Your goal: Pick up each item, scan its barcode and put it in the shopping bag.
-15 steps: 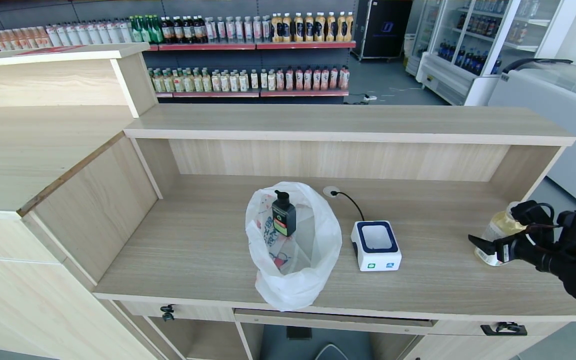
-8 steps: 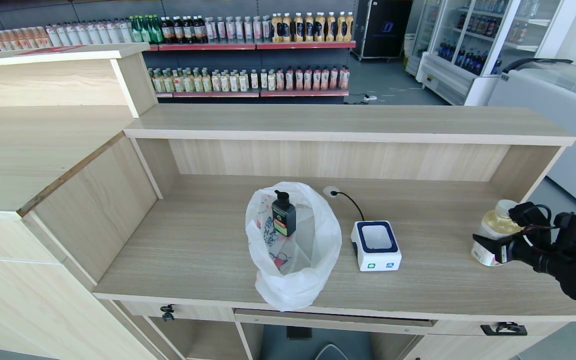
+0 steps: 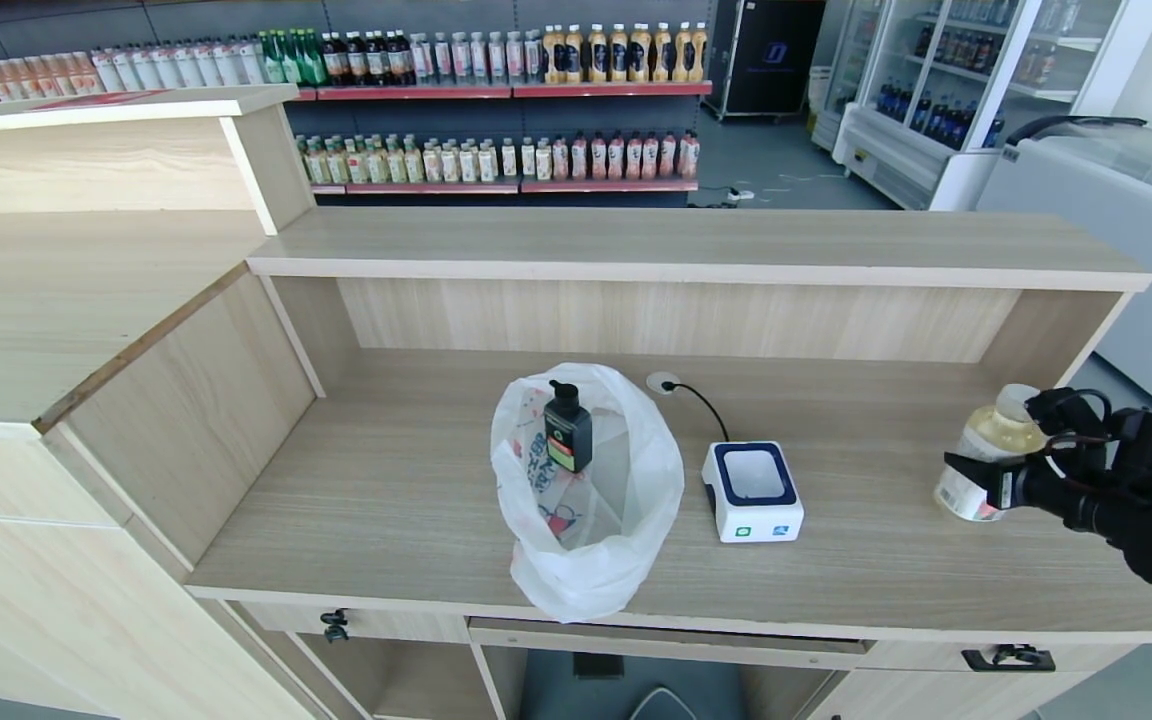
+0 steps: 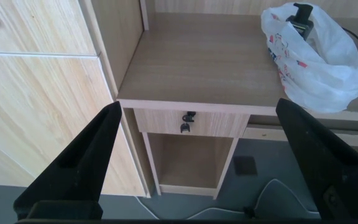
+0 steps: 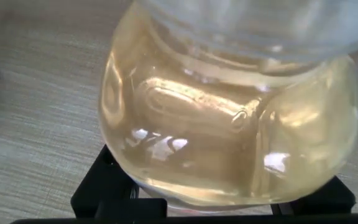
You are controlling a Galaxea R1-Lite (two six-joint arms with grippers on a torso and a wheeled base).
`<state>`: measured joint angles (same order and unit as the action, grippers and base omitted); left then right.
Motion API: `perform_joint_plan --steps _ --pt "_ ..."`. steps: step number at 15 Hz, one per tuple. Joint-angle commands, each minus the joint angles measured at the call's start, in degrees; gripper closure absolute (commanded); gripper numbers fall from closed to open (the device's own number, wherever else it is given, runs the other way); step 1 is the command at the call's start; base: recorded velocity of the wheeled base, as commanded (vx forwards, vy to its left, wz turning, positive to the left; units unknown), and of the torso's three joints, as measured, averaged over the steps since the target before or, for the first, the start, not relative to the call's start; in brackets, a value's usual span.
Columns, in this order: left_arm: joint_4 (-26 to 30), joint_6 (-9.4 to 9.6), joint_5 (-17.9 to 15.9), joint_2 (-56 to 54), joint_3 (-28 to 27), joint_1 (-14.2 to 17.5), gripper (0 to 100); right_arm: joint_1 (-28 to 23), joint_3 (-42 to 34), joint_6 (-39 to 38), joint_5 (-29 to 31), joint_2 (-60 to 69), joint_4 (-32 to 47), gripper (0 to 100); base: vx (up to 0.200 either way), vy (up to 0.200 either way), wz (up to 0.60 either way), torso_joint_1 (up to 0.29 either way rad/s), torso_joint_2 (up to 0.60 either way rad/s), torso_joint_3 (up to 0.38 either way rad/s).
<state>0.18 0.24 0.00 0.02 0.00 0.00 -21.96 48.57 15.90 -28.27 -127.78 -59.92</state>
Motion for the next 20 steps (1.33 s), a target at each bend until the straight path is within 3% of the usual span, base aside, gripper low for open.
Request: perform_joint_plan --steps 1,2,4,9,14,16,20 --pt "0.0 0.02 0.0 0.0 0.0 0.0 0 3.5 4.3 -12.0 -0.7 17.0 19.7 100 0.000 0.000 0.00 0.000 0.00 0.000" --pt "0.0 0.02 0.0 0.0 0.0 0.0 0 5.1 8.3 -17.0 -2.4 22.4 30.5 100 0.000 0.000 0.00 0.000 0.00 0.000" --pt "0.0 0.02 0.0 0.0 0.0 0.0 0 8.2 15.8 -27.2 -9.8 29.5 44.0 100 0.000 0.000 0.00 0.000 0.00 0.000" --pt "0.0 0.02 0.0 0.0 0.0 0.0 0 13.7 21.4 -34.0 -25.4 35.4 45.2 100 0.000 0.000 0.00 0.000 0.00 0.000" --pt "0.0 0.02 0.0 0.0 0.0 0.0 0 22.4 16.6 -34.2 -27.0 43.2 47.3 100 0.000 0.000 0.00 0.000 0.00 0.000" --pt "0.0 0.02 0.0 0.0 0.0 0.0 0 23.9 12.4 -34.2 -30.0 47.0 47.8 100 0.000 0.000 0.00 0.000 0.00 0.000" --pt "0.0 0.02 0.0 0.0 0.0 0.0 0 27.4 10.0 -34.1 -30.1 50.6 47.8 100 0.000 0.000 0.00 0.000 0.00 0.000"
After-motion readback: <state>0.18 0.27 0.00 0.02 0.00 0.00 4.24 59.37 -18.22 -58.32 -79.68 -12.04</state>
